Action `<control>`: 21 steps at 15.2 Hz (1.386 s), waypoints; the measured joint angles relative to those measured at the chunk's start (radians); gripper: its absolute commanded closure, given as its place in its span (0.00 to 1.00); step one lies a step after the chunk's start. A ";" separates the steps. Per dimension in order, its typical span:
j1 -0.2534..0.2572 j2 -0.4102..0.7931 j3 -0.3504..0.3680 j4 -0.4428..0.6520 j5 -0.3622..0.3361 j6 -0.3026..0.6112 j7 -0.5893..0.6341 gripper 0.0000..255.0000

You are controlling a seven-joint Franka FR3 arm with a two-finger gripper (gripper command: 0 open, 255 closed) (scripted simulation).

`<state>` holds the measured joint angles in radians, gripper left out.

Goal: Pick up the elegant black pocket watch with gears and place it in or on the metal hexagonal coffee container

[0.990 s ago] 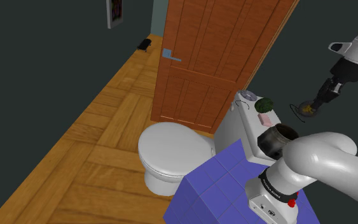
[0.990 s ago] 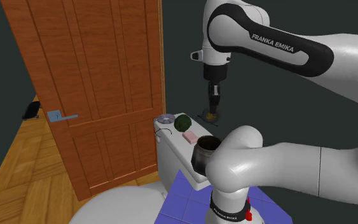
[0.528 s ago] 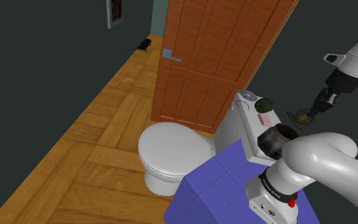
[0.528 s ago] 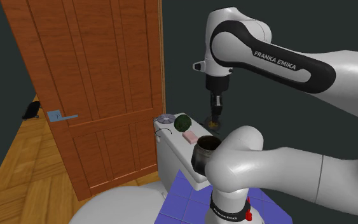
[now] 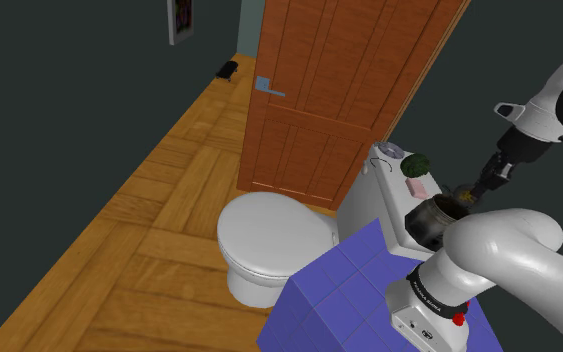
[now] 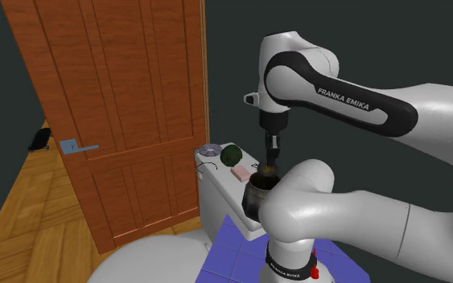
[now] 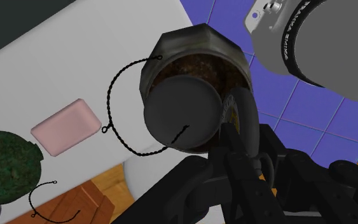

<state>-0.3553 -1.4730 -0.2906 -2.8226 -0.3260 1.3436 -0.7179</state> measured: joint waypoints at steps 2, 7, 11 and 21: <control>-0.008 -0.025 -0.009 -0.038 -0.009 0.012 0.001 1.00; -0.014 -0.032 -0.020 -0.059 -0.020 0.026 -0.001 1.00; -0.014 -0.033 -0.020 -0.060 -0.020 0.026 -0.001 0.00; 0.016 0.041 0.024 0.071 0.024 -0.029 0.004 0.00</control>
<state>-0.3398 -1.4325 -0.2664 -2.7518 -0.3022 1.3142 -0.7141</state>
